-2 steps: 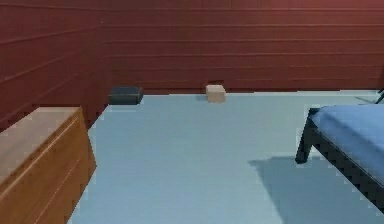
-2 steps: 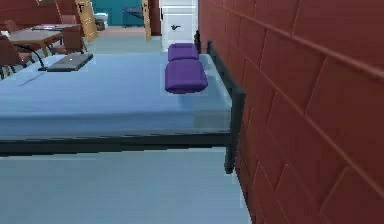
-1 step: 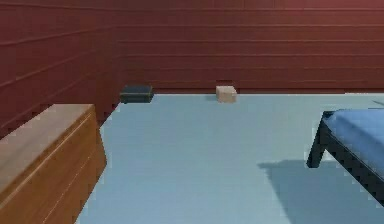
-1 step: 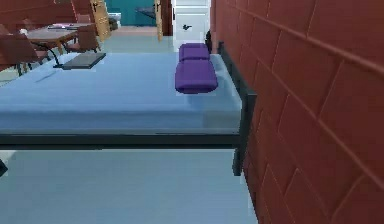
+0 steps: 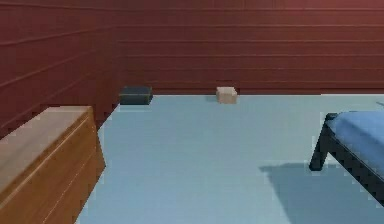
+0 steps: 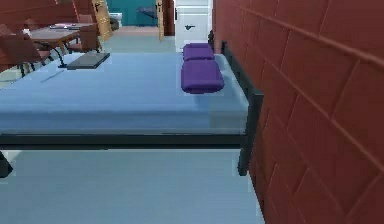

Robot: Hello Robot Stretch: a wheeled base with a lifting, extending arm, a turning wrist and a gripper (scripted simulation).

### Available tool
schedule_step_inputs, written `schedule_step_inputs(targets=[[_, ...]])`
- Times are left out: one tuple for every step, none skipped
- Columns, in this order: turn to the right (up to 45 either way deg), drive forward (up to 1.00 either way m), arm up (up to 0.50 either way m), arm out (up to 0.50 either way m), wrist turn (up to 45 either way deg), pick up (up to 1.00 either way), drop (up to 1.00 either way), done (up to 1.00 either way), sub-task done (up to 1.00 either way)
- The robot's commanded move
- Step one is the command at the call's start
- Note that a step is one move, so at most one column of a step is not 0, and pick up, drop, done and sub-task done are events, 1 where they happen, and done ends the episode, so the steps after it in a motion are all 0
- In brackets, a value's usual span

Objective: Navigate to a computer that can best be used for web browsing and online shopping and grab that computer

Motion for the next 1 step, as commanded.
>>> schedule_step_inputs(targets=[[12.0, 0.00, 0.00, 0.00, 0.0, 0.00, 0.00, 0.00, 0.00]])
